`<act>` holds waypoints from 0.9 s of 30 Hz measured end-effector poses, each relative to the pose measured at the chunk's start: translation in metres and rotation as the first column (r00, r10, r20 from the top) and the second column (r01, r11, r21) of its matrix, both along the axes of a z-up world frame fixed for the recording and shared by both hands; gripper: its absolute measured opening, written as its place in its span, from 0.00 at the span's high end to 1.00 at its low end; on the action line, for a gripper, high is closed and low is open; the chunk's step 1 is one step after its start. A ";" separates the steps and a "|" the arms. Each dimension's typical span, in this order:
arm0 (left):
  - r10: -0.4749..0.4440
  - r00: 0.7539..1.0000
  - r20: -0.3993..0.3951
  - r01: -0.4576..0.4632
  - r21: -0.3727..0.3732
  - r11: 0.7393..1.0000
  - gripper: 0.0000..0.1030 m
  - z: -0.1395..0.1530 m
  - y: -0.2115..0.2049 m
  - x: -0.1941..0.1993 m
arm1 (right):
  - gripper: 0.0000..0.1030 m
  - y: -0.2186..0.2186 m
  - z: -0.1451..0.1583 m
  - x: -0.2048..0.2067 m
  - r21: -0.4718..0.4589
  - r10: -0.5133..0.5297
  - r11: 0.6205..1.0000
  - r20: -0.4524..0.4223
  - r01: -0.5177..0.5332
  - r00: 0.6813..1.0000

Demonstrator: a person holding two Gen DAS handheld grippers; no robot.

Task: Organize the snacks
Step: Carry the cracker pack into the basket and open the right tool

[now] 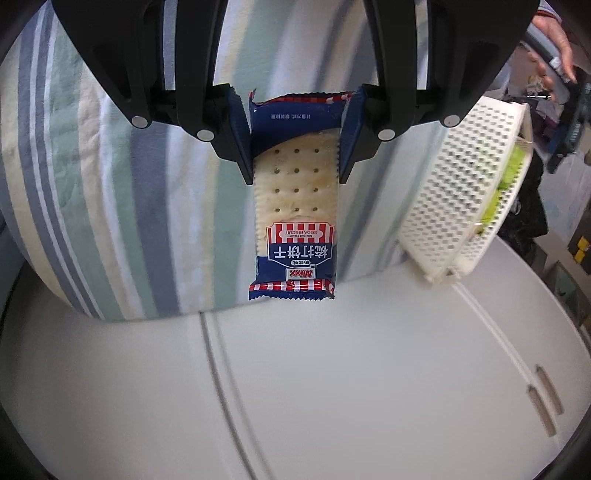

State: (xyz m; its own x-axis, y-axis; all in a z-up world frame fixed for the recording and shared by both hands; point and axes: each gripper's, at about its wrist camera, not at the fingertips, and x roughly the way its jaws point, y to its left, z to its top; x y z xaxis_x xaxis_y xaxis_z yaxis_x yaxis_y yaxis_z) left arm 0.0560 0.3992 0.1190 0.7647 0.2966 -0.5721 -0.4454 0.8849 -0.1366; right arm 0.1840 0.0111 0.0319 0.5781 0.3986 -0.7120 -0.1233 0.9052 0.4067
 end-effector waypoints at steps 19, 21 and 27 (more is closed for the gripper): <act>0.048 0.998 0.040 -0.047 -0.033 0.998 0.10 0.006 0.019 -0.014 | 0.58 0.206 0.083 0.036 0.019 0.264 0.964 0.049 -0.266 0.963; 0.062 0.997 0.049 -0.060 -0.039 0.997 0.10 0.007 0.022 -0.016 | 0.58 0.222 0.082 0.038 0.001 0.270 0.963 0.043 -0.270 0.962; 0.083 0.994 0.067 -0.079 -0.070 0.994 0.09 0.008 0.031 -0.021 | 0.58 0.247 0.065 0.052 -0.027 0.258 0.966 0.017 -0.258 0.966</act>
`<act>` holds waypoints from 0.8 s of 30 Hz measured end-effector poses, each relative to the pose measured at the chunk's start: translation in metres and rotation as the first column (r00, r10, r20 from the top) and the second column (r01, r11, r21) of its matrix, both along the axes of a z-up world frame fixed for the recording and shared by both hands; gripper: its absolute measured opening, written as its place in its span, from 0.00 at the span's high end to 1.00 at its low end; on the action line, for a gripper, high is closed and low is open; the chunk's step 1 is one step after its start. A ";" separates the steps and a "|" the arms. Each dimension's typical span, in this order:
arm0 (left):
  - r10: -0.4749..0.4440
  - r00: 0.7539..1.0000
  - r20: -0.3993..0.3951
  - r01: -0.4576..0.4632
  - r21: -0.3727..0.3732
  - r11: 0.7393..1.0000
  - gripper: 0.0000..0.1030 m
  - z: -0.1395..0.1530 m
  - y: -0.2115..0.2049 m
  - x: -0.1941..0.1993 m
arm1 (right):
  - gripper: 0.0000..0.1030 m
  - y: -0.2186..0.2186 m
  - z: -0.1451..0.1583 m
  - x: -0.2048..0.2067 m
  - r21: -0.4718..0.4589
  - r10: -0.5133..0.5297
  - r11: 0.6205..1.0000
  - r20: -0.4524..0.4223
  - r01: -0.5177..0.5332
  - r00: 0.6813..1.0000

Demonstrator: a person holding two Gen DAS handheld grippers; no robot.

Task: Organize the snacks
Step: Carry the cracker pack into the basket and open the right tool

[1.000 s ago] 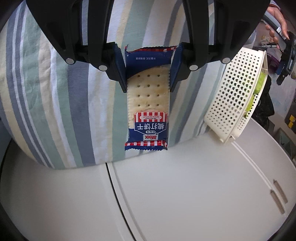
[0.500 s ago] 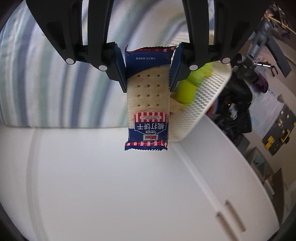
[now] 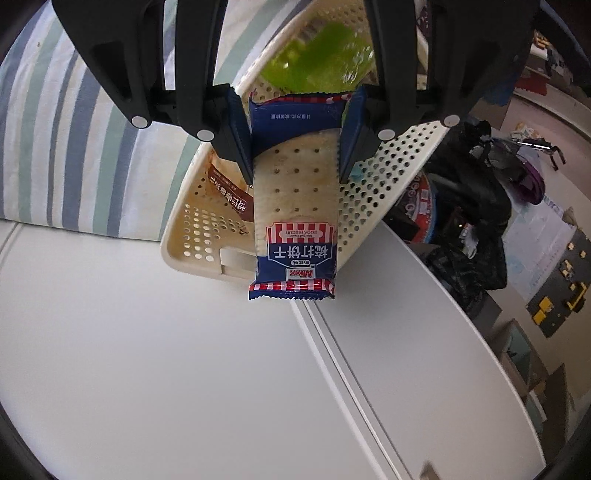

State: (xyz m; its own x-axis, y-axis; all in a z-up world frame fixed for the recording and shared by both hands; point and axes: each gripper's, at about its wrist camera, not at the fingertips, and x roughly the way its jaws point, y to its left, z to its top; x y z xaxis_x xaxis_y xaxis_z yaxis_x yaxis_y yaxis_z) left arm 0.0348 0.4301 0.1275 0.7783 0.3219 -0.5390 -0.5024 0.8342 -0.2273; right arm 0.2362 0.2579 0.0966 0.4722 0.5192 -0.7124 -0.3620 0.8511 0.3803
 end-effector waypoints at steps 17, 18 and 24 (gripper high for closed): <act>0.008 1.000 0.004 -0.008 0.028 1.000 0.07 0.003 -0.002 -0.003 | 0.53 0.001 0.001 -0.010 -0.058 -0.002 0.998 0.077 0.006 0.997; 0.007 1.000 0.002 -0.007 0.031 0.999 0.07 0.003 -0.003 -0.002 | 0.53 0.002 0.001 -0.010 -0.062 0.002 0.998 0.076 0.003 0.997; 0.008 1.000 -0.001 -0.008 0.039 0.999 0.07 0.004 -0.004 -0.001 | 0.48 0.007 -0.008 -0.017 -0.116 0.006 0.993 0.070 0.002 0.998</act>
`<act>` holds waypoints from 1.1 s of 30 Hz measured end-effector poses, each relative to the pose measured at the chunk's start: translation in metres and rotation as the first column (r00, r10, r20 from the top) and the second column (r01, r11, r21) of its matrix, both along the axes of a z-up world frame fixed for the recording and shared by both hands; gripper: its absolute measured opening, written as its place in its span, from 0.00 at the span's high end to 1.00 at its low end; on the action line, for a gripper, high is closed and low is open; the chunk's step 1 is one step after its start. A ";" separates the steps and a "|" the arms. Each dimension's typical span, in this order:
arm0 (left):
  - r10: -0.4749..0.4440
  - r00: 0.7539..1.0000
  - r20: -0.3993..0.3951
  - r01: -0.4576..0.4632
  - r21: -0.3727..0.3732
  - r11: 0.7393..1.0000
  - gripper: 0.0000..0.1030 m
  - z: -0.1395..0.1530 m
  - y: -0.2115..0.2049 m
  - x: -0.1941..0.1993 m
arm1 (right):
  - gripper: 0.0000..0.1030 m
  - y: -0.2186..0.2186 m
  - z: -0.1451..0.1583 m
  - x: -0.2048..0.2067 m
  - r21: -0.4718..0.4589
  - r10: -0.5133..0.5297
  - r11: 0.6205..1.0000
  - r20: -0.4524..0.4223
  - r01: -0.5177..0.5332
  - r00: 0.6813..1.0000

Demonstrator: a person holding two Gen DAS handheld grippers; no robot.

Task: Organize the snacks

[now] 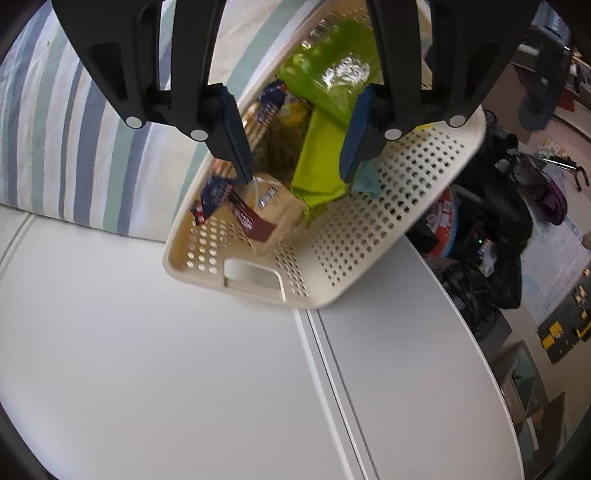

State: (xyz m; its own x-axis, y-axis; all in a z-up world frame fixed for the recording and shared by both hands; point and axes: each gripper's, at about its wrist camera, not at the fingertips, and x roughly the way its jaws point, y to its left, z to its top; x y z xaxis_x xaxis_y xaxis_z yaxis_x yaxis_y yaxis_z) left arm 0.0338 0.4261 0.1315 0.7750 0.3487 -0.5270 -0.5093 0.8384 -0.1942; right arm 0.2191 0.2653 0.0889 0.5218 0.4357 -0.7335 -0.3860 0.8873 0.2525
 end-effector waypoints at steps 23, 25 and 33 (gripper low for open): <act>-0.002 1.000 0.008 0.001 0.027 1.000 0.06 0.004 -0.004 -0.001 | 0.47 0.011 0.014 -0.047 -0.192 0.053 0.981 0.202 -0.014 0.978; 0.000 1.000 0.008 0.000 0.028 1.000 0.06 0.004 -0.004 -0.001 | 0.46 0.012 0.016 -0.050 -0.201 0.053 0.980 0.214 -0.009 0.975; 0.018 1.000 0.012 -0.019 0.053 0.998 0.02 0.008 -0.005 -0.001 | 0.39 0.011 0.022 -0.064 -0.251 0.050 0.968 0.286 0.025 0.957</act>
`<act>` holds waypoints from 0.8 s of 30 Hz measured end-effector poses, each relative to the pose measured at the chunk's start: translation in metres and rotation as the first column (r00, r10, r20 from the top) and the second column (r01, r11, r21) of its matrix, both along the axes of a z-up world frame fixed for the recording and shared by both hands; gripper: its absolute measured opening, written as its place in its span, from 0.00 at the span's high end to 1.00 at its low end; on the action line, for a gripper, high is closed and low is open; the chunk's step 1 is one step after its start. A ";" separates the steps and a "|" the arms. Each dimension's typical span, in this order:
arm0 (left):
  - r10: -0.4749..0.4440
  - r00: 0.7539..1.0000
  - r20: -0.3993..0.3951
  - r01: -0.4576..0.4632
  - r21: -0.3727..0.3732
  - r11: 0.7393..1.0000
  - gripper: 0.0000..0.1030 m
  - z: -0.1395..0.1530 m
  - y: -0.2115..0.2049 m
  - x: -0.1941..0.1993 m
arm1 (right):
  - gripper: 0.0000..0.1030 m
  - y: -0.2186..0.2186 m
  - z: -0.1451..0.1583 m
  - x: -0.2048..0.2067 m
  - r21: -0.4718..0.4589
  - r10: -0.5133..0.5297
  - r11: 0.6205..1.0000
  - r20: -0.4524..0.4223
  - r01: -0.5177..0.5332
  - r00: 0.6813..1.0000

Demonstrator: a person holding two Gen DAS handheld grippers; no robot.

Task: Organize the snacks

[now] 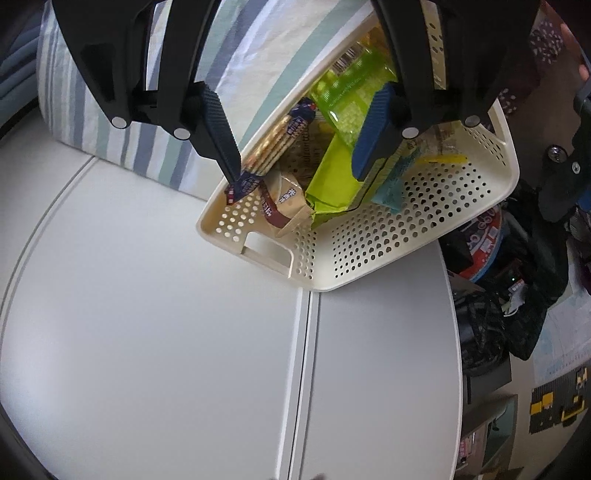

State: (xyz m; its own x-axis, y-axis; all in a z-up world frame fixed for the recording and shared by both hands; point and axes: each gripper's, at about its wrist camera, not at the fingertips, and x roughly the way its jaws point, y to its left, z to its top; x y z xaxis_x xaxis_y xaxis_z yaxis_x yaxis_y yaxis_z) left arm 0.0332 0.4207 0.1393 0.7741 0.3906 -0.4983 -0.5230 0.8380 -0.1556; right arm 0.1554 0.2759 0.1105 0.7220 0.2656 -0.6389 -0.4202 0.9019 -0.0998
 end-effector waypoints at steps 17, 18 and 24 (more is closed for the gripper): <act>0.050 0.998 0.044 -0.045 -0.106 0.993 0.03 -0.002 0.018 -0.010 | 0.05 -0.020 0.015 -0.048 -0.109 -0.108 0.986 0.180 0.129 0.978; 0.053 0.997 0.047 -0.048 -0.101 0.994 0.03 -0.002 0.018 -0.010 | 0.05 -0.021 0.016 -0.052 -0.113 -0.113 0.984 0.196 0.137 0.974; 0.054 0.998 0.042 -0.052 -0.048 0.997 0.03 -0.001 0.013 -0.010 | 0.05 -0.026 0.026 -0.081 -0.143 -0.166 0.965 0.311 0.219 0.936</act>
State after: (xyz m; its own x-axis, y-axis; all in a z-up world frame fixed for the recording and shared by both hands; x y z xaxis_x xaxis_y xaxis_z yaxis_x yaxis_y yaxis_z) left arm 0.0233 0.4341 0.1383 0.7739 0.4086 -0.4839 -0.5586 0.8004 -0.2174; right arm 0.0740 0.2502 0.1361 0.9102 0.0072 -0.4142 -0.1680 0.9203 -0.3534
